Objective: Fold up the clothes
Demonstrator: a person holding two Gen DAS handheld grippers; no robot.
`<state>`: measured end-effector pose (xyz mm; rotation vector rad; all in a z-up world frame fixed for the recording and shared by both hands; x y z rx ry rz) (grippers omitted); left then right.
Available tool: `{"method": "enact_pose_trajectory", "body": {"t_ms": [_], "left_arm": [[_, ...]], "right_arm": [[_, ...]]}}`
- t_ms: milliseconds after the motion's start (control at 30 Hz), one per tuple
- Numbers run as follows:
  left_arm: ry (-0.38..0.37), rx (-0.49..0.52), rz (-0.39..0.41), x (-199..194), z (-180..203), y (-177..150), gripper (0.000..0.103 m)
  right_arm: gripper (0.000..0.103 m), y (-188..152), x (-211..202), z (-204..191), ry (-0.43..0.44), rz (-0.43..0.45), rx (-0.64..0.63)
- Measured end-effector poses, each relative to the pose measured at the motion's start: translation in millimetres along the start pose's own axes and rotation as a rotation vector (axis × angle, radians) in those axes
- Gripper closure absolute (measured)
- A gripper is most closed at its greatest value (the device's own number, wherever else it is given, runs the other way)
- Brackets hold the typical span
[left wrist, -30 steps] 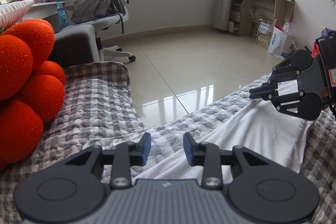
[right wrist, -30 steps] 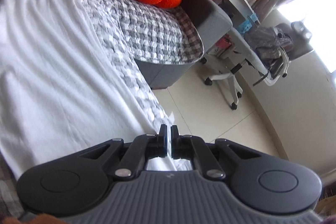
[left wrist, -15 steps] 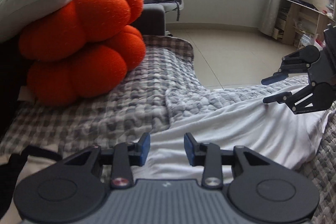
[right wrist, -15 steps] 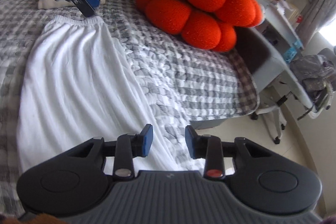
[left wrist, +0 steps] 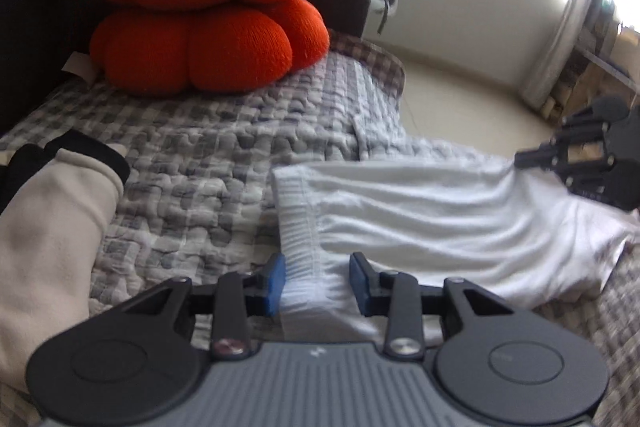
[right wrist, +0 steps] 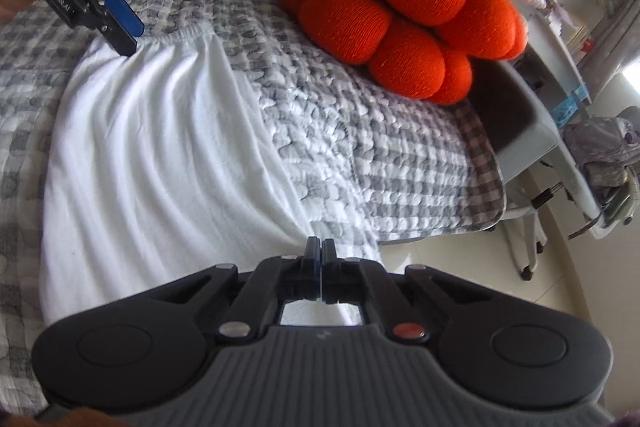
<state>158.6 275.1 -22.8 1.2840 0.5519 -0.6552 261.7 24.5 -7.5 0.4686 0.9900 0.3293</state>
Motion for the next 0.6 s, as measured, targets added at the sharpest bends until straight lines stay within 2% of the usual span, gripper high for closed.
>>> {"method": "enact_pose_trajectory", "body": {"t_ms": [67, 167, 233, 267, 300, 333, 367, 500, 600], "left_arm": [[-0.03, -0.022, -0.002, 0, -4, 0, 0.06], [0.013, -0.029, -0.016, 11, -6, -2, 0.057], [-0.012, -0.06, 0.0, 14, -10, -1, 0.06], [-0.04, -0.08, 0.008, 14, -12, -1, 0.072], [-0.053, -0.092, 0.014, 14, -13, -1, 0.077], [-0.045, -0.082, 0.02, 16, -12, -2, 0.078], [-0.035, -0.07, 0.026, 18, -11, -3, 0.079], [-0.043, -0.061, 0.068, 16, -9, -6, 0.08], [-0.062, -0.069, 0.118, 7, -11, -3, 0.08]], "right_arm": [[0.103, 1, 0, 2, -0.008, 0.001, -0.004], [0.103, 2, 3, 2, -0.019, -0.007, -0.005], [0.099, 3, 6, -1, -0.004, -0.02, -0.011], [0.093, 3, 8, -2, 0.004, -0.026, -0.015], [0.088, 4, 9, -3, 0.011, -0.033, -0.018], [0.082, 4, 11, -4, 0.019, -0.039, -0.021], [0.08, 5, 12, -6, 0.027, -0.046, -0.025], [0.081, 7, 18, -11, 0.058, -0.072, -0.038], [0.101, 9, 17, -10, 0.031, -0.063, -0.043]]}}
Point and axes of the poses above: each gripper's, at about its wrist camera, not at the fingertips, and x roughly the way its jaws point, z to its right, y to its top, the point moved 5 cm from there along x, roughly the way its jaws point, and after that the axes turned 5 degrees about -z, right-handed, at the moved point
